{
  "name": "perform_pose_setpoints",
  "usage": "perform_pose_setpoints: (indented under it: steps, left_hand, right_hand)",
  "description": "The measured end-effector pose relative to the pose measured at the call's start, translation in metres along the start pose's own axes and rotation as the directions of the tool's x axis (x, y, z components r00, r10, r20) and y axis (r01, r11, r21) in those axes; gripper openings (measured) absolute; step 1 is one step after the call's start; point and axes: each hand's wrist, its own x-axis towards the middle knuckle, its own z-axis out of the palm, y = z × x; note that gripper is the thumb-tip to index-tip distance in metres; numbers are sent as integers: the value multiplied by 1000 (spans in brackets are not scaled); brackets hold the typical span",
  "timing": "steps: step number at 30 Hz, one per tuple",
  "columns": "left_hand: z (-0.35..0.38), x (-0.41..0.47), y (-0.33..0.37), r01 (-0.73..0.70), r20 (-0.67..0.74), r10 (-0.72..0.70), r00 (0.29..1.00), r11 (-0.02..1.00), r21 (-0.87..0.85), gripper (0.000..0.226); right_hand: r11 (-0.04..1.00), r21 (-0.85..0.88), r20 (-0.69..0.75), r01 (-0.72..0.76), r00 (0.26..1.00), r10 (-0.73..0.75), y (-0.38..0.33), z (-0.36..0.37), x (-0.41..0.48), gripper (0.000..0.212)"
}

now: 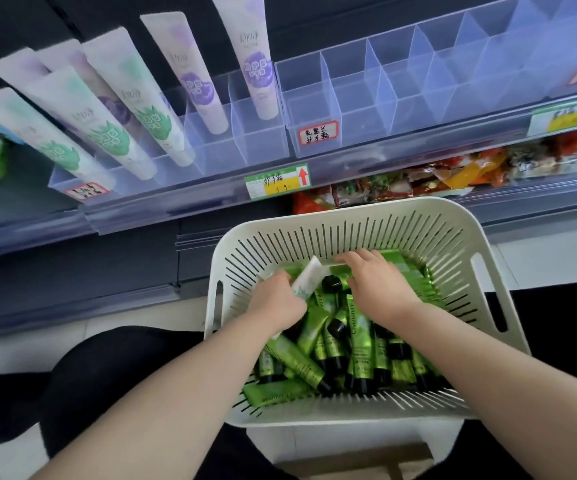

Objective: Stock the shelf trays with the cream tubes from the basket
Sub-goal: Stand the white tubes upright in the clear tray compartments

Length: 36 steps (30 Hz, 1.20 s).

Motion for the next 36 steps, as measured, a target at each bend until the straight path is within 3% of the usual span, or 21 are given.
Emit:
perform_pose_setpoints:
  steps: [6,9,11,13,15,17,21,23,26,30,36]
  left_hand:
    - [9,-11,10,31,104,14,994,909,-416,28]
    - [12,-15,12,23,175,72,982,874,-486,30]
    - [15,-17,10,-19,160,114,981,867,-498,33]
    - [15,-16,4,-105,-8,109,994,928,-358,45]
    - [14,-13,-4,-82,-147,71,986,994,-68,56]
    - [15,-11,-8,62,-99,-51,994,993,105,60]
    - [20,-9,-12,197,-47,-191,980,959,205,45]
    - [17,-7,-11,204,-65,-194,979,953,223,43]
    - [14,-4,-4,168,24,-188,982,925,340,19]
    - [21,-1,0,170,46,-219,975,860,481,42]
    - [18,-4,-10,283,-33,-284,958,921,267,43]
  right_hand:
    - [920,371,108,-128,990,94,-5,1,0,53]
    - [823,550,52,-141,990,134,-7,-3,-2,28]
    - [831,548,-14,-91,993,118,-7,-8,-3,9]
    - [869,492,-22,-59,997,80,-8,-10,-4,13]
    - [889,455,-21,-57,997,75,-9,-12,-5,20]
    - [900,432,-36,-55,996,78,-8,-13,-7,24]
    - [920,390,-61,-31,996,59,-5,-12,-8,25]
    - [927,374,-58,-14,998,38,-6,-10,-7,24]
    - [934,357,-48,20,999,-3,-8,-8,-7,24]
    - [940,337,-49,42,998,-27,-5,-8,-8,24]
    - [942,332,-50,43,998,-28,-4,-6,-7,21]
